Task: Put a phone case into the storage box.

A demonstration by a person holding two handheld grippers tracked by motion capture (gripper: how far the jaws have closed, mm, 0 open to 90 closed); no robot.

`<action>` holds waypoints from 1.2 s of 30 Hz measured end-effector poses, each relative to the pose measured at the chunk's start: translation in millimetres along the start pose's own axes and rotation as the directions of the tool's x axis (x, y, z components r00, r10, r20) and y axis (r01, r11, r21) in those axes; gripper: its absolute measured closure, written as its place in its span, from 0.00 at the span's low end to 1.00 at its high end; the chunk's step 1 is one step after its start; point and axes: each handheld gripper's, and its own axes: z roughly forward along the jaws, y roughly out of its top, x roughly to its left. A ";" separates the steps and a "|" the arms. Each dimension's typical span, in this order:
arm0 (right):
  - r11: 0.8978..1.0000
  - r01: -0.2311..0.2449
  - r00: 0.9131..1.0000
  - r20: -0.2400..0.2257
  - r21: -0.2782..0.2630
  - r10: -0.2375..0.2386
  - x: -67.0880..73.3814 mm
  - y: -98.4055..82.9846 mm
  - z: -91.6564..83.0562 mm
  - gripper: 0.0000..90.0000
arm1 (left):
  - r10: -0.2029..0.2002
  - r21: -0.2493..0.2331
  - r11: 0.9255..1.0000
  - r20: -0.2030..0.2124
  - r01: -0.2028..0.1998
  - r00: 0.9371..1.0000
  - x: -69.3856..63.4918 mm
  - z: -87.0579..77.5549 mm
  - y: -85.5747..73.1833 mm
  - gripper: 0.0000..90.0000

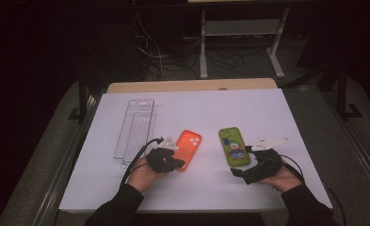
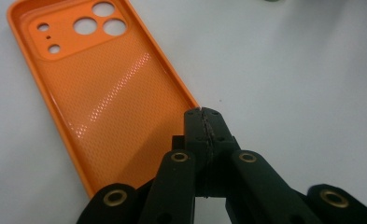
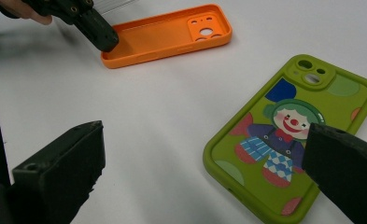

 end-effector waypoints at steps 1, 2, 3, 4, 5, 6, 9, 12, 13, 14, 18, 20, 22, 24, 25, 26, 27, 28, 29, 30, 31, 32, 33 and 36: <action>1.000 0.000 1.000 0.000 0.000 0.000 0.0 0.0 0.0 0.00 | -0.008 0.001 1.000 -0.008 0.008 1.000 -1.5 3.4 -0.2 1.00; 1.000 0.000 1.000 0.000 0.000 0.000 0.0 0.0 0.0 0.00 | -0.008 0.001 1.000 -0.008 0.008 1.000 -1.5 3.4 -0.2 0.99; 1.000 -0.003 1.000 0.000 0.001 0.003 0.2 0.1 -0.1 0.00 | -0.008 0.010 1.000 -0.002 0.008 1.000 -1.2 4.7 -0.3 0.99; 1.000 0.000 1.000 0.000 0.001 0.000 -0.2 0.0 0.1 0.00 | -0.011 0.011 1.000 0.001 0.011 1.000 -1.4 6.3 -0.7 1.00; 1.000 -0.010 1.000 0.001 0.006 0.010 0.6 0.1 -0.1 0.00 | -0.014 0.029 0.999 0.001 0.014 1.000 -1.0 8.4 -1.0 0.99; 1.000 -0.005 1.000 0.001 0.005 0.005 0.4 0.0 0.2 0.00 | -0.013 0.028 1.000 0.002 0.013 1.000 -0.7 8.9 -1.2 1.00; 1.000 -0.001 1.000 0.000 0.007 0.001 0.4 -0.2 0.4 0.00 | -0.037 0.015 0.999 0.003 0.037 0.999 -0.8 9.9 -1.2 1.00; 1.000 0.000 1.000 -0.001 0.008 0.000 0.5 -0.2 0.6 0.00 | -0.049 0.018 0.999 0.024 0.049 0.999 1.2 12.1 -0.8 1.00; 1.000 0.000 1.000 -0.001 0.008 0.000 0.4 -0.1 0.6 0.00 | -0.067 0.017 0.998 0.033 0.066 0.997 1.6 13.9 0.2 1.00; 1.000 0.000 1.000 -0.001 0.008 0.000 0.4 -0.1 0.6 0.00 | -0.067 0.017 0.998 0.033 0.066 0.997 1.6 13.9 0.2 1.00; 1.000 -0.003 1.000 0.000 0.005 0.003 0.2 0.0 -0.3 0.00 | -0.111 -0.007 0.994 0.063 0.111 0.992 1.9 17.8 1.8 1.00; 1.000 -0.002 1.000 0.000 0.004 0.002 -0.1 -0.1 -0.3 0.00 | -0.104 -0.006 0.995 0.073 0.104 0.992 2.4 19.9 3.6 1.00; 1.000 -0.003 1.000 -0.001 0.005 0.003 -0.1 0.0 -0.5 0.00 | -0.115 -0.007 0.993 0.085 0.116 0.990 1.5 22.5 6.0 1.00; 1.000 -0.013 1.000 0.000 0.004 0.013 0.3 0.2 -1.0 0.00 | -0.121 -0.004 0.992 0.101 0.122 0.987 0.3 26.6 9.6 1.00; 1.000 -0.013 1.000 0.000 0.003 0.013 0.2 0.2 -1.2 0.00 | -0.119 -0.002 0.993 0.106 0.120 0.987 -0.4 28.4 11.6 1.00; 1.000 -0.014 1.000 0.000 0.003 0.014 0.3 0.2 -1.3 0.00 | -0.119 -0.002 0.993 0.106 0.120 0.987 -0.4 28.4 11.6 1.00; 1.000 -0.006 1.000 0.000 0.000 0.006 -0.3 0.0 -1.2 0.00 | -0.118 -0.001 0.993 0.114 0.118 0.987 -1.7 31.5 14.3 1.00; 1.000 -0.003 1.000 0.000 -0.001 0.003 -0.6 -0.1 -1.4 0.00 | -0.124 -0.007 0.992 0.119 0.126 0.985 -3.2 34.3 16.7 1.00; 1.000 -0.002 1.000 0.000 -0.002 0.002 -0.6 -0.1 -1.5 0.00 | -0.124 -0.007 0.992 0.119 0.126 0.985 -3.2 34.3 16.7 1.00; 1.000 -0.002 1.000 0.000 -0.002 0.002 -0.6 -0.1 -1.5 0.00 | -0.126 -0.005 0.992 0.122 0.128 0.984 -4.1 35.6 18.1 1.00; 1.000 -0.006 1.000 0.000 -0.002 0.006 -0.3 0.1 -1.9 0.00 | -0.122 -0.011 0.992 0.126 0.125 0.984 -6.3 39.9 21.9 1.00; 1.000 -0.008 1.000 -0.001 -0.002 0.008 -0.2 0.2 -2.0 0.00 | -0.122 -0.011 0.992 0.126 0.125 0.984 -6.3 39.9 21.9 1.00; 1.000 -0.008 1.000 -0.002 -0.003 0.008 -0.2 0.2 -2.1 0.00 | -0.125 -0.017 0.992 0.134 0.128 0.983 -7.3 44.5 25.4 1.00; 1.000 -0.008 1.000 -0.003 -0.004 0.008 -0.1 0.2 -2.1 0.00 | -0.122 -0.030 0.991 0.147 0.128 0.981 -7.2 51.1 30.5 1.00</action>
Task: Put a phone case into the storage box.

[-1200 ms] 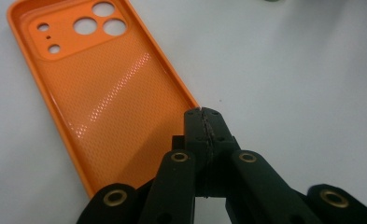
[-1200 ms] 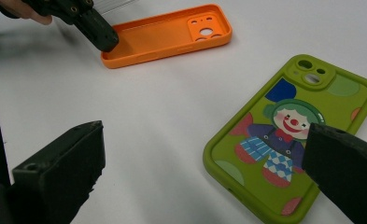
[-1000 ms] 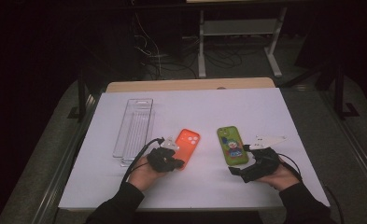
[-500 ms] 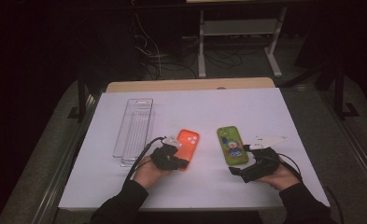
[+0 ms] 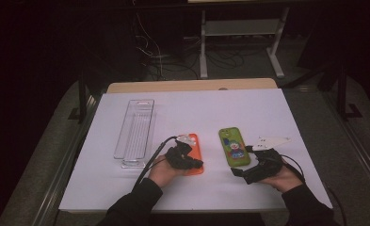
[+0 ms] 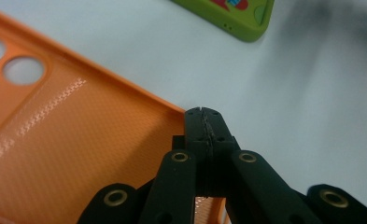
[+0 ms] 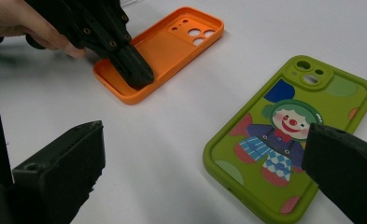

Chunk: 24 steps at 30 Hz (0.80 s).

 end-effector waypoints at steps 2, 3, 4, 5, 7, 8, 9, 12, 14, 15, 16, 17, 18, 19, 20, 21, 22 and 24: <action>1.000 0.000 1.000 0.000 0.000 0.000 -0.1 0.0 0.0 0.00 | -0.019 -0.006 1.000 0.006 0.019 1.000 -0.9 2.9 1.6 1.00; 1.000 -0.001 1.000 -0.001 -0.001 0.001 -0.1 0.0 0.0 0.00 | -0.021 -0.009 1.000 0.009 0.021 1.000 -1.2 6.6 5.1 1.00; 1.000 -0.001 1.000 -0.001 -0.001 0.001 -0.2 0.1 0.0 0.00 | -0.021 -0.009 1.000 0.009 0.021 1.000 -1.2 6.6 5.1 1.00; 1.000 0.000 1.000 -0.002 -0.001 0.000 -0.2 0.1 0.1 0.00 | -0.019 -0.013 1.000 0.010 0.019 1.000 -1.5 10.2 8.1 1.00; 1.000 0.001 1.000 -0.002 0.001 -0.001 -0.2 0.2 0.3 0.00 | -0.013 -0.019 1.000 0.006 0.013 1.000 -1.8 14.3 11.7 1.00; 1.000 0.002 1.000 -0.002 0.001 -0.002 -0.2 0.2 0.3 0.00 | -0.015 -0.021 1.000 0.007 0.015 1.000 -2.1 16.7 14.0 1.00; 1.000 0.002 1.000 -0.002 0.001 -0.002 -0.1 0.2 0.4 0.00 | -0.015 -0.021 1.000 0.007 0.015 1.000 -2.1 16.7 14.0 1.00; 1.000 0.002 1.000 -0.002 0.001 -0.002 -0.1 0.2 0.4 0.00 | -0.017 -0.028 0.999 0.006 0.017 1.000 -2.1 20.9 17.7 1.00; 1.000 -0.001 1.000 -0.002 0.000 0.001 0.1 0.2 0.2 0.00 | -0.025 -0.035 0.999 0.011 0.025 1.000 -1.7 22.4 18.1 1.00; 1.000 -0.001 1.000 -0.003 -0.001 0.001 0.0 0.0 0.0 0.00 | -0.012 -0.035 0.999 0.009 0.013 1.000 -1.3 21.3 17.8 1.00; 1.000 0.000 1.000 -0.003 -0.002 0.000 0.0 0.0 -0.1 0.00 | 0.002 -0.037 0.999 0.000 -0.002 1.000 -1.9 20.4 17.6 1.00; 1.000 0.001 1.000 -0.002 -0.002 -0.001 0.0 -0.1 -0.2 0.00 | 0.010 -0.035 0.999 -0.007 -0.010 1.000 -2.3 19.0 17.7 1.00; 1.000 0.001 1.000 -0.002 -0.002 -0.001 0.0 -0.1 -0.2 0.00 | 0.010 -0.035 0.999 -0.007 -0.010 1.000 -2.3 19.0 17.7 1.00; 1.000 -0.001 1.000 0.000 -0.001 0.001 0.4 0.1 -0.6 0.00 | 0.018 -0.056 0.998 0.002 -0.017 1.000 -3.4 14.0 17.9 1.00; 1.000 -0.001 1.000 0.000 0.000 0.001 0.6 0.0 -0.7 0.00 | 0.035 -0.062 0.997 -0.003 -0.035 0.999 -5.2 9.0 18.6 1.00; 1.000 0.000 1.000 0.001 0.000 0.000 0.7 0.0 -0.7 0.00 | 0.049 -0.071 0.996 -0.004 -0.049 0.999 -6.3 5.8 18.9 0.99; 1.000 0.000 1.000 0.002 0.001 0.000 0.8 0.0 -0.7 0.00 | 0.061 -0.079 0.995 -0.005 -0.061 0.998 -8.3 1.1 19.0 0.98; 1.000 -0.003 1.000 0.003 0.003 0.003 1.1 0.0 -0.8 0.00 | 0.125 -0.066 0.990 -0.015 -0.126 0.992 -10.7 -12.3 18.0 0.92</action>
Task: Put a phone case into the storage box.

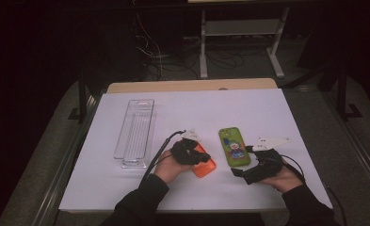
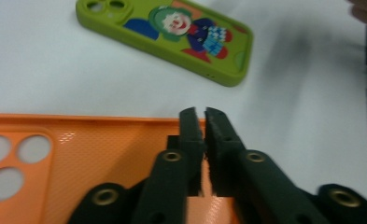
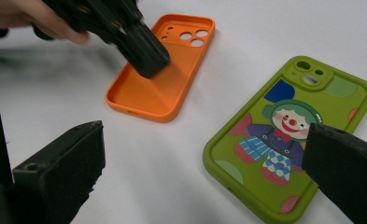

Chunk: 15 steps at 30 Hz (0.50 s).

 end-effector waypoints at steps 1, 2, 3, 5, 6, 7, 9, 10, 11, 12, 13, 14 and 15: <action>1.000 0.000 1.000 0.000 0.000 0.000 0.0 0.0 0.0 0.00 | 0.000 0.000 1.000 0.000 0.000 1.000 0.0 0.0 0.0 0.87; 1.000 0.006 1.000 0.001 -0.002 -0.006 -0.4 -0.2 0.2 0.00 | 0.005 -0.011 1.000 -0.010 -0.005 1.000 -2.5 -4.5 -0.9 0.87; 1.000 0.008 1.000 0.002 0.000 -0.008 -0.2 -0.3 0.6 0.00 | 0.020 -0.010 1.000 -0.016 -0.021 1.000 -4.5 -12.6 -3.3 0.78; 1.000 0.014 1.000 0.003 0.002 -0.014 -0.3 -0.4 0.9 0.00 | 0.008 -0.020 1.000 -0.025 -0.008 1.000 -7.1 -20.4 -6.8 0.69; 1.000 0.014 1.000 0.004 0.002 -0.014 -0.1 -0.4 1.0 0.00 | 0.008 -0.020 1.000 -0.025 -0.008 1.000 -7.1 -20.4 -6.8 0.64; 1.000 0.016 1.000 0.004 0.003 -0.016 0.2 -0.4 1.2 0.00 | -0.003 -0.012 1.000 -0.024 0.002 1.000 -7.9 -27.2 -10.5 0.58; 1.000 0.014 1.000 0.004 0.004 -0.014 0.8 -0.4 1.3 0.00 | 0.001 -0.009 1.000 -0.028 -0.002 1.000 -7.7 -30.5 -12.6 0.53; 1.000 0.020 1.000 0.007 0.005 -0.020 1.0 -0.6 1.4 0.00 | 0.005 -0.001 1.000 -0.022 -0.005 1.000 -6.1 -37.0 -16.9 0.46; 1.000 0.022 1.000 0.009 0.006 -0.022 1.0 -0.7 1.6 0.00 | 0.005 -0.001 1.000 -0.022 -0.005 1.000 -6.1 -37.0 -16.9 0.42; 1.000 0.023 1.000 0.009 0.006 -0.024 1.0 -0.9 1.7 0.00 | -0.001 -0.004 1.000 -0.022 0.001 1.000 -4.8 -44.4 -23.1 0.39; 1.000 0.022 1.000 0.009 0.007 -0.022 1.0 -1.0 1.7 0.00 | -0.003 -0.008 1.000 -0.025 0.003 1.000 -4.8 -46.3 -25.3 0.35; 1.000 0.021 1.000 0.006 0.008 -0.021 0.9 -1.0 1.6 0.00 | 0.007 -0.007 1.000 -0.039 -0.007 0.999 -4.6 -49.9 -28.4 0.31; 1.000 0.015 1.000 0.008 0.009 -0.015 1.1 -1.2 1.6 0.00 | 0.007 -0.009 1.000 -0.045 -0.008 0.999 -4.9 -51.9 -30.4 0.28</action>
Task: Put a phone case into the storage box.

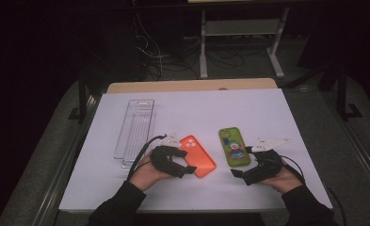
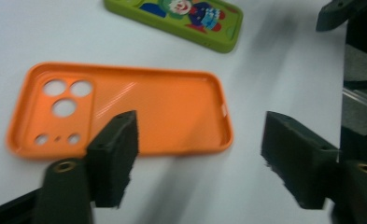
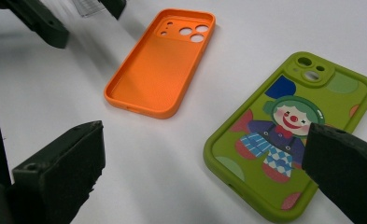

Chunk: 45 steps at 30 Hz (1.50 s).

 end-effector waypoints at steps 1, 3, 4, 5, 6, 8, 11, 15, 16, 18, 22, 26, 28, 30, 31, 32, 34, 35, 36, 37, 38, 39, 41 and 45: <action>1.000 0.000 1.000 0.000 0.000 0.000 0.0 0.0 0.0 0.00 | 0.000 0.000 1.000 0.000 0.000 1.000 0.0 0.0 0.0 0.25; 1.000 -0.003 1.000 0.000 0.002 0.003 -0.2 -0.2 -0.2 0.00 | 0.001 0.005 1.000 -0.012 -0.001 1.000 0.0 -5.1 -4.9 0.18; 1.000 -0.003 1.000 0.001 0.001 0.003 -0.2 -0.2 -0.3 0.00 | 0.010 0.008 1.000 -0.023 -0.010 1.000 0.2 -8.0 -7.9 0.18; 1.000 -0.004 1.000 0.002 0.002 0.004 -0.3 -0.3 -0.4 0.00 | 0.008 0.001 1.000 -0.026 -0.008 1.000 -0.4 -10.3 -10.5 0.15; 1.000 -0.006 1.000 0.003 0.003 0.006 -0.3 -0.2 -0.4 0.00 | 0.014 -0.010 1.000 -0.034 -0.015 0.999 -0.9 -14.0 -15.0 0.13; 1.000 -0.002 1.000 0.006 0.005 0.002 -0.5 -0.5 0.0 0.00 | 0.024 -0.006 1.000 -0.040 -0.024 0.999 -0.8 -17.2 -18.4 0.07; 1.000 -0.005 1.000 0.013 0.007 0.005 -0.5 -0.9 0.4 0.00 | 0.029 -0.013 0.999 -0.052 -0.029 0.998 -0.3 -19.7 -22.1 0.00; 1.000 -0.024 0.999 0.027 0.011 0.023 0.5 -0.5 0.7 0.00 | 0.042 0.001 0.999 -0.049 -0.042 0.998 -1.0 -18.9 -25.9 0.00; 1.000 -0.018 0.999 0.029 0.008 0.018 0.1 -0.4 1.2 0.00 | 0.047 0.012 0.999 -0.048 -0.047 0.998 -1.2 -18.3 -26.9 0.00; 1.000 -0.029 0.999 0.032 0.012 0.029 1.4 1.1 1.4 0.00 | 0.054 0.017 0.998 -0.047 -0.053 0.997 -1.0 -18.8 -26.8 0.00; 0.999 -0.030 0.999 0.045 0.022 0.029 4.4 5.9 2.4 0.00 | 0.047 -0.004 0.999 -0.041 -0.048 0.998 -0.1 -20.1 -26.8 0.00; 0.998 -0.041 0.997 0.072 0.037 0.038 5.8 12.6 3.9 0.00 | 0.066 0.006 0.998 -0.043 -0.066 0.997 -0.2 -19.5 -27.4 0.00; 0.998 -0.051 0.996 0.082 0.047 0.047 6.1 14.1 4.3 0.00 | 0.066 0.004 0.998 -0.044 -0.066 0.997 0.2 -20.0 -27.4 0.00; 0.996 -0.073 0.993 0.100 0.057 0.067 5.7 17.8 7.5 0.00 | 0.059 -0.002 0.998 -0.040 -0.059 0.997 1.4 -21.2 -28.3 0.00; 0.995 -0.076 0.992 0.103 0.061 0.069 5.1 18.6 8.7 0.00 | 0.052 -0.009 0.999 -0.037 -0.052 0.998 1.0 -20.8 -28.6 0.00; 0.995 -0.076 0.992 0.103 0.061 0.069 5.1 18.6 8.7 0.00 | 0.052 -0.009 0.999 -0.037 -0.052 0.998 1.0 -20.8 -28.6 0.00; 0.993 -0.086 0.988 0.132 0.075 0.076 5.4 24.1 13.7 0.00 | 0.045 -0.022 0.999 -0.036 -0.045 0.998 0.9 -20.6 -28.9 0.00; 0.992 -0.094 0.987 0.138 0.080 0.083 6.1 25.6 14.4 0.00 | 0.037 -0.024 0.999 -0.038 -0.038 0.999 0.5 -20.7 -29.3 0.00; 0.991 -0.101 0.986 0.142 0.084 0.088 6.7 28.5 16.3 0.00 | 0.040 -0.020 0.999 -0.036 -0.040 0.999 0.8 -21.2 -29.7 0.00; 0.991 -0.101 0.986 0.143 0.087 0.088 7.0 30.0 17.6 0.00 | 0.040 -0.020 0.999 -0.036 -0.040 0.999 0.8 -21.2 -29.7 0.00; 0.990 -0.105 0.985 0.146 0.098 0.090 8.2 33.3 19.7 0.00 | 0.039 -0.021 0.999 -0.034 -0.040 0.999 0.8 -21.2 -29.7 0.00; 0.989 -0.102 0.985 0.150 0.104 0.086 9.0 35.7 21.4 0.00 | 0.031 -0.030 0.999 -0.032 -0.032 0.999 0.2 -20.6 -29.7 0.00; 0.989 -0.095 0.986 0.150 0.114 0.077 10.6 40.1 24.8 0.00 | 0.036 -0.025 0.999 -0.035 -0.037 0.999 0.3 -20.8 -29.7 0.00; 0.988 -0.088 0.985 0.158 0.129 0.067 14.3 49.0 31.4 0.00 | 0.029 -0.027 0.999 -0.034 -0.030 0.999 0.5 -21.2 -29.4 0.00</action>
